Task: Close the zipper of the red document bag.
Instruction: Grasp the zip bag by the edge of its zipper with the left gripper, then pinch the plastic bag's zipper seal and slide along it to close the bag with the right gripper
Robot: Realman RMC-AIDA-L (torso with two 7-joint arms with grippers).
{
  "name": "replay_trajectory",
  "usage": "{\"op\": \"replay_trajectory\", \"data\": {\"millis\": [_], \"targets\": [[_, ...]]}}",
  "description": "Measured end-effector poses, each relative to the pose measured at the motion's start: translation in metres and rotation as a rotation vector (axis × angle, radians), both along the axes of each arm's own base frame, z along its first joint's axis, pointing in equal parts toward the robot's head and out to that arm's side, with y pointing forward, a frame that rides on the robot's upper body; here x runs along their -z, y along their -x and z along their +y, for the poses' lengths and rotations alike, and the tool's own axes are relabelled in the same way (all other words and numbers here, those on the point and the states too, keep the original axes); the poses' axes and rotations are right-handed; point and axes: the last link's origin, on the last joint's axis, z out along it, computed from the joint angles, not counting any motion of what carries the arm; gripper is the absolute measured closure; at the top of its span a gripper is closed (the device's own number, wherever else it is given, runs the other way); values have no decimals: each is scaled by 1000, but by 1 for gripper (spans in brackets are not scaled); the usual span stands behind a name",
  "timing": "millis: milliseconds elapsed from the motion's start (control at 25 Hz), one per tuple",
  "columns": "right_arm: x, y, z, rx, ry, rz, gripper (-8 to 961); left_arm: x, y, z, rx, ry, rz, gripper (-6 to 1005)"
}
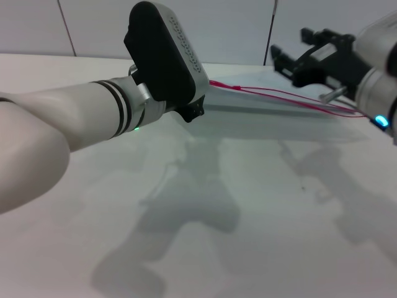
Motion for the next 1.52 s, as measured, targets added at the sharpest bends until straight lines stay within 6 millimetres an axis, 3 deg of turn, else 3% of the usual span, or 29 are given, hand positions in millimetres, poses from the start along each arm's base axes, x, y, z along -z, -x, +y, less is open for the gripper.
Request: {"op": "replay_trajectory", "data": {"millis": [440, 680, 1160, 1520], "targets": [[29, 20, -7, -85, 82, -109, 337, -1, -1, 0, 4, -5, -4, 972], [48, 18, -6, -117, 129, -190, 337, -1, -3, 1, 8, -3, -4, 971], [56, 10, 3, -119, 144, -246, 417, 0, -8, -1, 25, 0, -5, 973], [57, 14, 7, -144, 144, -275, 412, -1, -12, -1, 36, -2, -8, 973]]}}
